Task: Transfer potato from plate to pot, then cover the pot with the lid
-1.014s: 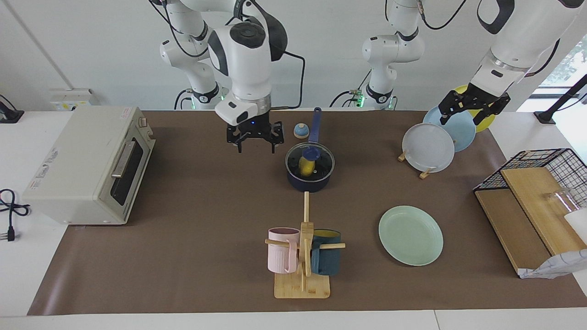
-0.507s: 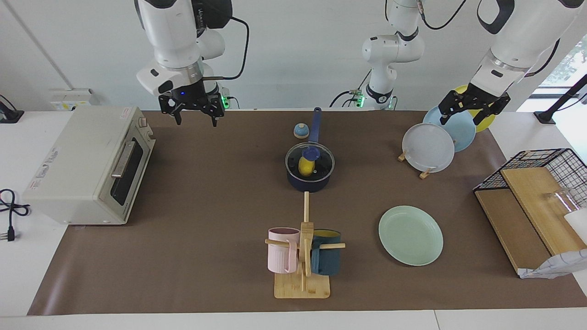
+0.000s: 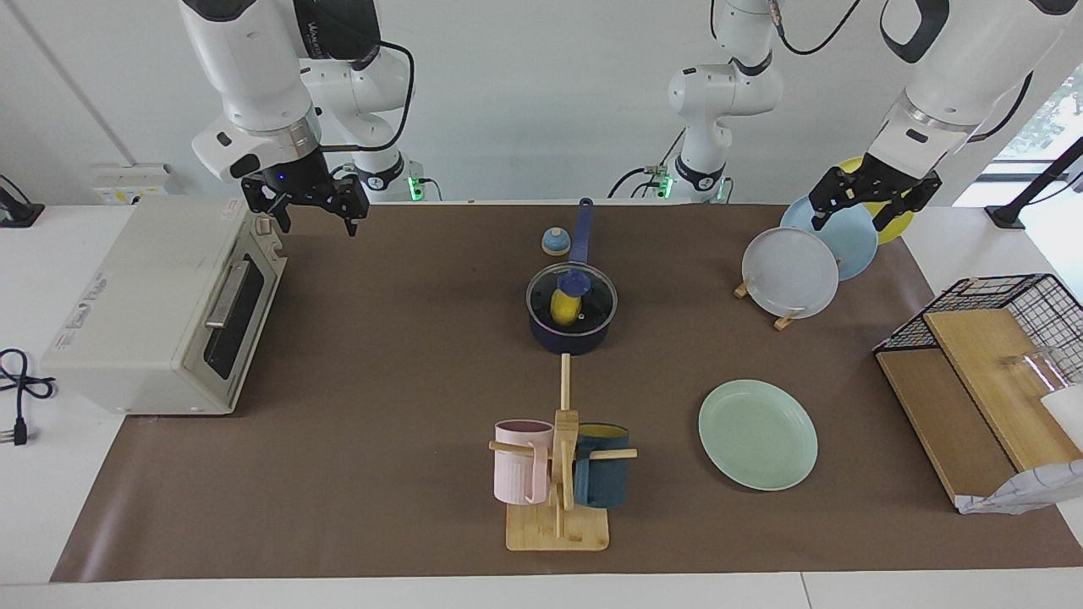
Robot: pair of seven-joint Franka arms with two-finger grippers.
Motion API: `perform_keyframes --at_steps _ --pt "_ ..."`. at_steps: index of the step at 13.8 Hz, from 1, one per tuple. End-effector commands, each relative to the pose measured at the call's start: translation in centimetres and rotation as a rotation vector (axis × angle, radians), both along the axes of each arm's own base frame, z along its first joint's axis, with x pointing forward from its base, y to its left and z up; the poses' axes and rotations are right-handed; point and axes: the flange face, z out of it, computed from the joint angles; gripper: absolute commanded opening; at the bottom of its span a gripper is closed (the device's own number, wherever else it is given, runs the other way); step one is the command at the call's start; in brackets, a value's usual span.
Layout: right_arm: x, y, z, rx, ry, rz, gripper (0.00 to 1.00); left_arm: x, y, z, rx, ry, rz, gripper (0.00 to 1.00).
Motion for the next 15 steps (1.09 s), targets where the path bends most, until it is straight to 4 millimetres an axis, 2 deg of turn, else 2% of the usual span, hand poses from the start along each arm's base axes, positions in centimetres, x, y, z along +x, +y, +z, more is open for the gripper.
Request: perform_keyframes --at_steps 1,4,9,12,15 --pt "0.0 -2.1 0.0 0.009 0.003 0.005 1.00 -0.6 0.2 0.4 0.022 0.002 0.000 1.00" --pt "0.0 -4.5 -0.3 0.013 0.022 0.002 1.00 -0.5 0.2 0.5 0.022 0.000 0.000 1.00" --pt "-0.4 -4.0 0.2 0.012 0.022 0.012 1.00 -0.5 0.2 0.5 0.022 0.000 0.000 1.00" --pt "-0.3 -5.9 0.2 0.074 0.025 -0.038 1.00 -0.6 0.2 0.4 0.022 0.002 0.000 1.00" --pt "-0.4 -6.5 0.4 0.081 0.027 -0.049 1.00 -0.6 0.2 0.4 0.022 0.002 0.000 1.00"
